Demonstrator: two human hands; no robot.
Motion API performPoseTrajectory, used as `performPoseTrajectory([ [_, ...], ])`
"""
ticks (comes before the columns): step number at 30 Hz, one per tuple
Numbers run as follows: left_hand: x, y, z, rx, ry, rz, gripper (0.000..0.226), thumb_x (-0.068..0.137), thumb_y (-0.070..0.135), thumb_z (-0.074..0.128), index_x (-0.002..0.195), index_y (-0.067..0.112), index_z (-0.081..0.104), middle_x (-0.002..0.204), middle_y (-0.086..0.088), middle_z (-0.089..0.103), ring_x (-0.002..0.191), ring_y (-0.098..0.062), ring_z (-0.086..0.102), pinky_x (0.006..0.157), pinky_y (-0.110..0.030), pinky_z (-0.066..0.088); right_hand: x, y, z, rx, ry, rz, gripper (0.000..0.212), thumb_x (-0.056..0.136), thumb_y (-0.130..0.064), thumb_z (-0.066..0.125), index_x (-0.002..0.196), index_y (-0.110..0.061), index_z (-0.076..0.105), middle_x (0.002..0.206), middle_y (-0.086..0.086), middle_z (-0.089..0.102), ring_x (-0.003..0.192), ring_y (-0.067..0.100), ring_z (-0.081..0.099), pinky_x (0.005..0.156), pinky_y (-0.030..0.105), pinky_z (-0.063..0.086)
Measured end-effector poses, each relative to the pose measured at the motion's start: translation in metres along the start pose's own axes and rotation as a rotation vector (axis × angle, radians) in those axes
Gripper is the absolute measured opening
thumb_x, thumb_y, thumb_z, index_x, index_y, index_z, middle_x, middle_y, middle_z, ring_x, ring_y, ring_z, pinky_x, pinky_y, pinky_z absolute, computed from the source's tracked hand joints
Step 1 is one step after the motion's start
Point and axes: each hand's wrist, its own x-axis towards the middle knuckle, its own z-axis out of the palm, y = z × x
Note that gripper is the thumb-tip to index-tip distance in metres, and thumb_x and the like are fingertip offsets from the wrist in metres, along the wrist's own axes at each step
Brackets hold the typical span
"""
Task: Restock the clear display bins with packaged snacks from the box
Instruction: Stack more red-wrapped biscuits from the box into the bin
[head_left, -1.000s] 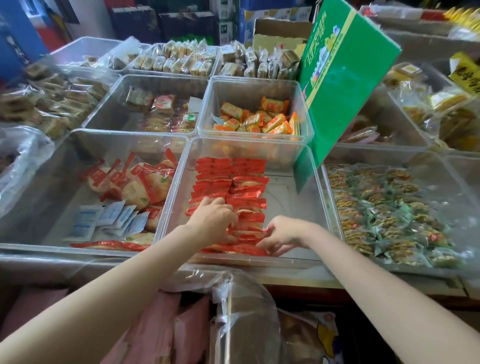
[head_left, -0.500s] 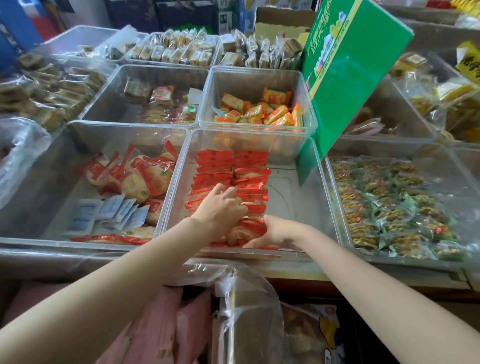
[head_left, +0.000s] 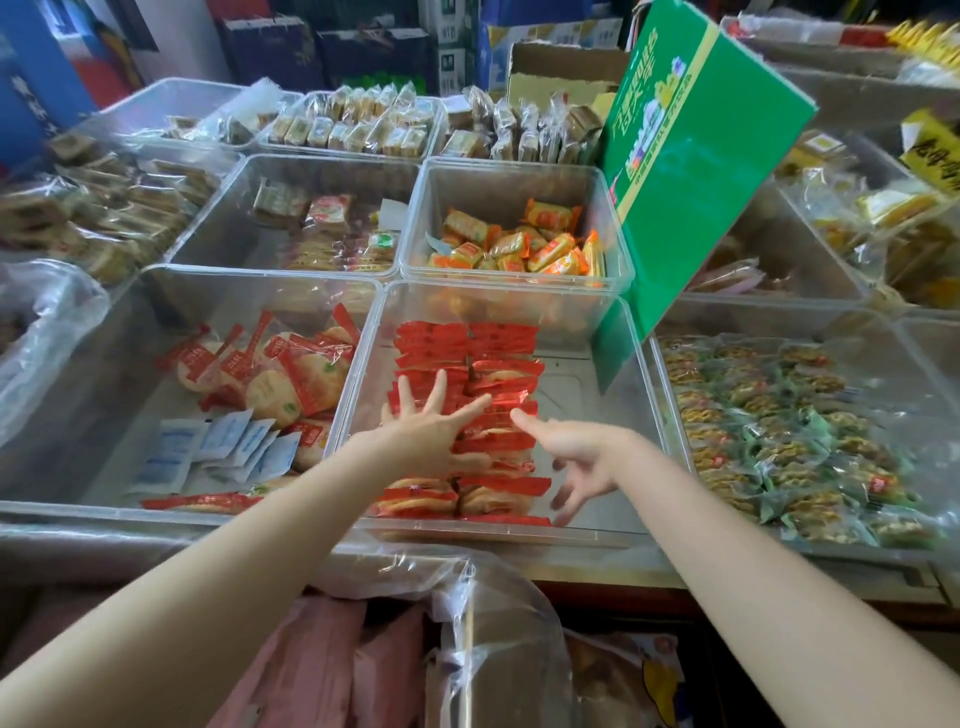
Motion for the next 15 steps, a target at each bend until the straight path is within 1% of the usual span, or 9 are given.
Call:
performPoseTrajectory([
  [2, 0.002, 0.009, 0.012, 0.120, -0.047, -0.008, 0.084, 0.083, 0.072, 0.033, 0.143, 0.043, -0.018, 0.150, -0.013, -0.033, 0.134, -0.054, -0.021, 0.111, -0.064, 0.000, 0.010, 0.002, 0.020, 0.035, -0.084, -0.010, 0.080, 0.086, -0.069, 0.031, 0.150, -0.026, 0.012, 0.156, 0.009, 0.019, 0.138, 0.034, 0.029, 0.110, 0.059, 0.019],
  [3, 0.003, 0.011, 0.015, 0.161, -0.068, -0.008, 0.085, 0.084, 0.072, 0.032, 0.143, 0.041, -0.020, 0.149, -0.014, -0.034, 0.133, -0.054, -0.021, 0.110, -0.065, -0.001, 0.012, 0.003, 0.026, 0.048, -0.102, -0.009, 0.080, 0.086, -0.069, 0.029, 0.150, -0.024, 0.013, 0.155, 0.009, 0.022, 0.138, 0.031, 0.029, 0.112, 0.057, 0.016],
  [5, 0.003, 0.009, 0.012, 0.144, -0.083, 0.001, 0.088, 0.081, 0.074, 0.035, 0.141, 0.044, -0.022, 0.149, -0.012, -0.035, 0.134, -0.053, -0.021, 0.111, -0.064, -0.002, 0.009, 0.003, 0.020, 0.109, -0.140, -0.002, 0.079, 0.086, -0.072, 0.023, 0.147, -0.021, 0.027, 0.144, 0.012, 0.039, 0.131, 0.032, 0.039, 0.112, 0.058, 0.019],
  [6, 0.004, 0.005, 0.005, 0.105, -0.062, 0.014, 0.090, 0.079, 0.075, 0.038, 0.140, 0.047, -0.022, 0.149, -0.010, -0.034, 0.135, -0.051, -0.022, 0.110, -0.063, -0.003, 0.009, 0.001, 0.011, 0.099, -0.116, 0.002, 0.082, 0.085, -0.074, 0.021, 0.147, -0.022, 0.028, 0.144, 0.014, 0.038, 0.131, 0.036, 0.038, 0.110, 0.061, 0.021],
  [8, 0.006, -0.003, -0.012, 0.041, 0.039, 0.059, 0.087, 0.078, 0.076, 0.039, 0.139, 0.052, -0.018, 0.151, -0.007, -0.032, 0.136, -0.046, -0.024, 0.110, -0.061, -0.007, 0.012, -0.005, -0.006, 0.055, 0.062, 0.003, 0.082, 0.083, -0.076, 0.023, 0.150, -0.029, 0.012, 0.156, 0.013, 0.014, 0.138, 0.044, 0.022, 0.104, 0.068, 0.024],
  [10, 0.014, -0.009, -0.024, 0.025, 0.156, 0.059, 0.080, 0.082, 0.073, 0.035, 0.141, 0.052, -0.014, 0.152, -0.009, -0.029, 0.137, -0.044, -0.025, 0.112, -0.060, -0.007, 0.018, -0.013, -0.017, 0.127, 0.195, -0.098, 0.078, 0.085, -0.074, 0.025, 0.149, -0.038, 0.001, 0.159, 0.005, -0.001, 0.141, 0.044, 0.013, 0.101, 0.070, 0.024],
  [11, 0.019, -0.011, -0.027, 0.015, 0.189, 0.022, 0.079, 0.083, 0.072, 0.034, 0.142, 0.049, -0.014, 0.153, -0.010, -0.028, 0.137, -0.044, -0.024, 0.112, -0.060, -0.007, 0.022, -0.020, -0.015, 0.170, 0.222, -0.182, 0.073, 0.087, -0.071, 0.025, 0.148, -0.041, -0.002, 0.159, 0.002, -0.003, 0.142, 0.041, 0.010, 0.104, 0.068, 0.021],
  [13, 0.030, -0.010, -0.024, -0.026, 0.162, -0.070, 0.080, 0.084, 0.072, 0.032, 0.143, 0.045, -0.015, 0.153, -0.010, -0.027, 0.138, -0.044, -0.023, 0.111, -0.059, -0.007, 0.040, -0.031, -0.005, 0.197, 0.234, -0.296, 0.063, 0.093, -0.064, 0.020, 0.147, -0.043, -0.003, 0.159, -0.003, -0.002, 0.145, 0.030, 0.008, 0.111, 0.060, 0.015],
  [15, 0.038, -0.005, -0.012, 0.016, 0.068, -0.117, 0.081, 0.083, 0.074, 0.028, 0.144, 0.043, -0.015, 0.153, -0.009, -0.027, 0.138, -0.043, -0.024, 0.111, -0.060, -0.008, 0.052, -0.034, 0.005, 0.170, 0.145, -0.331, 0.064, 0.092, -0.065, 0.021, 0.149, -0.039, 0.008, 0.158, -0.004, 0.009, 0.145, 0.023, 0.015, 0.115, 0.050, 0.017],
])
